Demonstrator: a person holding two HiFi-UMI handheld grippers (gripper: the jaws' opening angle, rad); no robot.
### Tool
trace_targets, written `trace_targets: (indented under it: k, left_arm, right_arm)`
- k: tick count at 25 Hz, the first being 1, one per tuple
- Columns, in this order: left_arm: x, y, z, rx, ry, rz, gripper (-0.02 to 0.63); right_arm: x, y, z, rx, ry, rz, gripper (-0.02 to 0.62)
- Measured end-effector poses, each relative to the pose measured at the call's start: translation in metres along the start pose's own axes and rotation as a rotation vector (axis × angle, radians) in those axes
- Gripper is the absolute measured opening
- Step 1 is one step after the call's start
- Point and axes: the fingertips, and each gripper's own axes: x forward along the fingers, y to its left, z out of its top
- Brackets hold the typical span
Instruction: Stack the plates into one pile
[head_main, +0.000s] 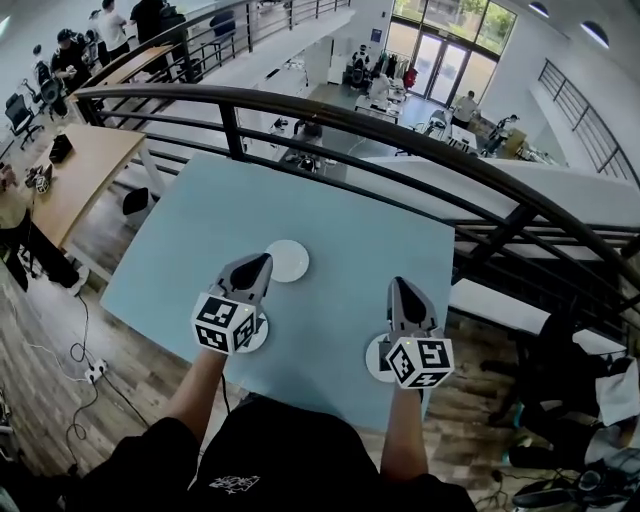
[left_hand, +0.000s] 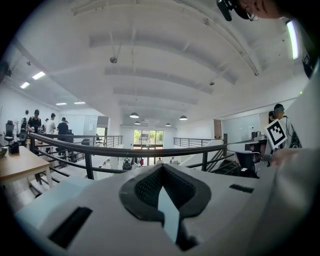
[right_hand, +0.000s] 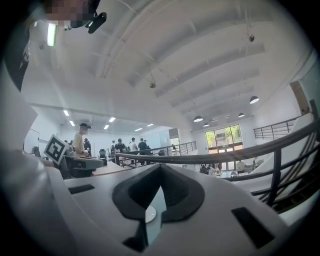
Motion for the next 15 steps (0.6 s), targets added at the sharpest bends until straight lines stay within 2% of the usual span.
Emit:
trace_targets:
  k: [4, 8, 15]
  left_arm:
    - [0.013, -0.007, -0.006, 0.013, 0.036, -0.019, 0.008]
    - [0.025, -0.016, -0.025, 0.006, 0.092, -0.058, 0.008]
    - [0.046, -0.010, -0.068, -0.060, 0.167, -0.106, 0.008]
  right_arm:
    - [0.005, -0.007, -0.007, 0.054, -0.002, 0.023, 0.006]
    - [0.002, -0.015, -0.030, 0.114, 0.038, 0.022, 0.006]
    - [0.006, -0.017, -0.078, 0.160, 0.130, -0.013, 0.006]
